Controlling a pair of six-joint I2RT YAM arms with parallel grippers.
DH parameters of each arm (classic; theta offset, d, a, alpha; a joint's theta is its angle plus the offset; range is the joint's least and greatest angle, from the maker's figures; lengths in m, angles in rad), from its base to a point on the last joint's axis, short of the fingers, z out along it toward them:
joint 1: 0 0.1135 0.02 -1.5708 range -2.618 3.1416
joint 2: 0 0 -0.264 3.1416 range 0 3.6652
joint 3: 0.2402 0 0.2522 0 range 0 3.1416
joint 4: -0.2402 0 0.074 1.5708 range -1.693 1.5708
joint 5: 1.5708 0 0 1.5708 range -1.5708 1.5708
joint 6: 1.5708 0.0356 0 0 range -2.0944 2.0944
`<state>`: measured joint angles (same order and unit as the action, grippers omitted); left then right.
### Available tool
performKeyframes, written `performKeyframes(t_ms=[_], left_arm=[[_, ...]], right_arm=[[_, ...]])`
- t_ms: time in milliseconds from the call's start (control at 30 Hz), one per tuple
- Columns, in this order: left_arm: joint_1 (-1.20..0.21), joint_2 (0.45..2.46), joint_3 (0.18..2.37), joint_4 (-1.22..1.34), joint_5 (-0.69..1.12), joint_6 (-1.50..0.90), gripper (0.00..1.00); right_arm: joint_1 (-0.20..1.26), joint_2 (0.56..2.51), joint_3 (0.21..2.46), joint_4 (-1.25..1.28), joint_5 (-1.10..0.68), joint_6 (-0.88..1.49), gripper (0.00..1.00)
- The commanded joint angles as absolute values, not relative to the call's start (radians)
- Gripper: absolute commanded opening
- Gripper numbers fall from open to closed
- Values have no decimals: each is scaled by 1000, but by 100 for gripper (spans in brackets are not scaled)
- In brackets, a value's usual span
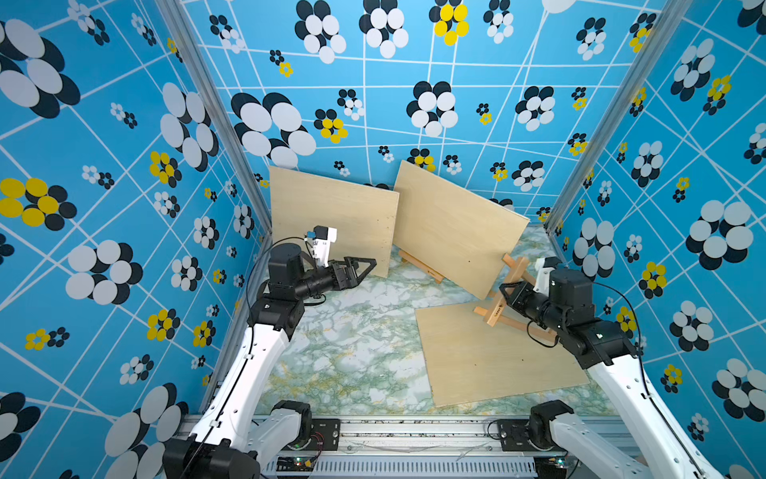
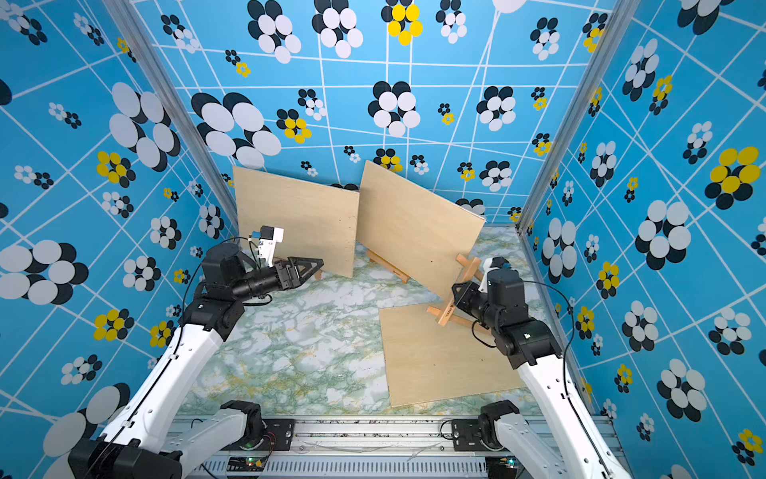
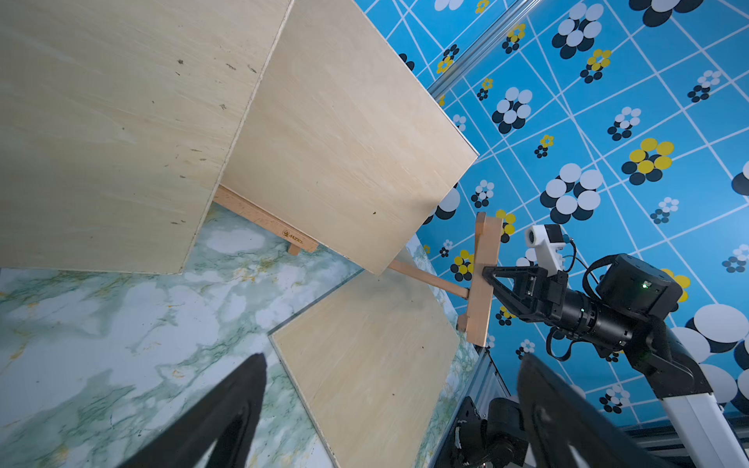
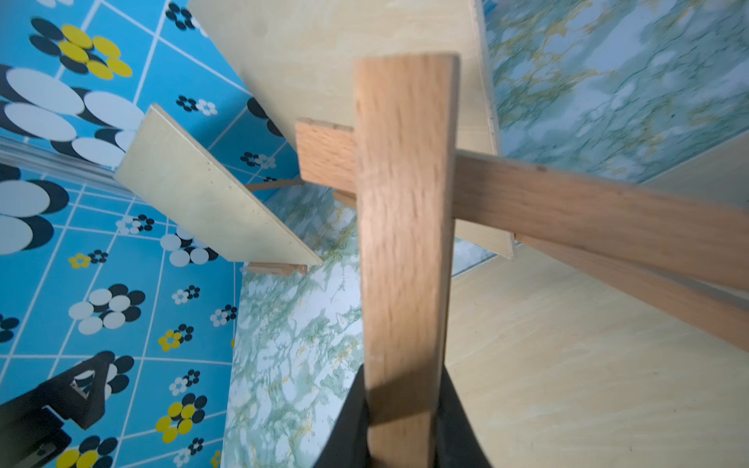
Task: Assemble the easel
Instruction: Place the easel at the center of the board.
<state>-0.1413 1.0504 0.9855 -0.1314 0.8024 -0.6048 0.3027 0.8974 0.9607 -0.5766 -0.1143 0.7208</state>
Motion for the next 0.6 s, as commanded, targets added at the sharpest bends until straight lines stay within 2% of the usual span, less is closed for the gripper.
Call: performKeyframes(t_ms=[0, 33, 133, 267, 333, 400, 567], left_arm=[[-163, 1022, 1024, -207, 772, -583, 98], [-169, 1018, 1024, -225, 765, -584, 97], [-186, 1007, 1014, -258, 743, -579, 97], [-189, 996, 1008, -288, 726, -569, 97], [-190, 997, 1010, -293, 725, -570, 97], [-192, 1000, 1017, -295, 726, -569, 97], [-214, 1022, 1023, -276, 720, -576, 97]], right_arm=[[430, 998, 1042, -641, -161, 674, 0], [470, 1036, 1068, -669, -156, 672, 0], [561, 1114, 1117, -773, 2, 710, 0], [559, 1102, 1107, -884, 218, 774, 0], [555, 1092, 1118, -928, 272, 771, 0], [555, 1084, 1126, -944, 263, 756, 0], [564, 1065, 1090, -849, 74, 745, 0]])
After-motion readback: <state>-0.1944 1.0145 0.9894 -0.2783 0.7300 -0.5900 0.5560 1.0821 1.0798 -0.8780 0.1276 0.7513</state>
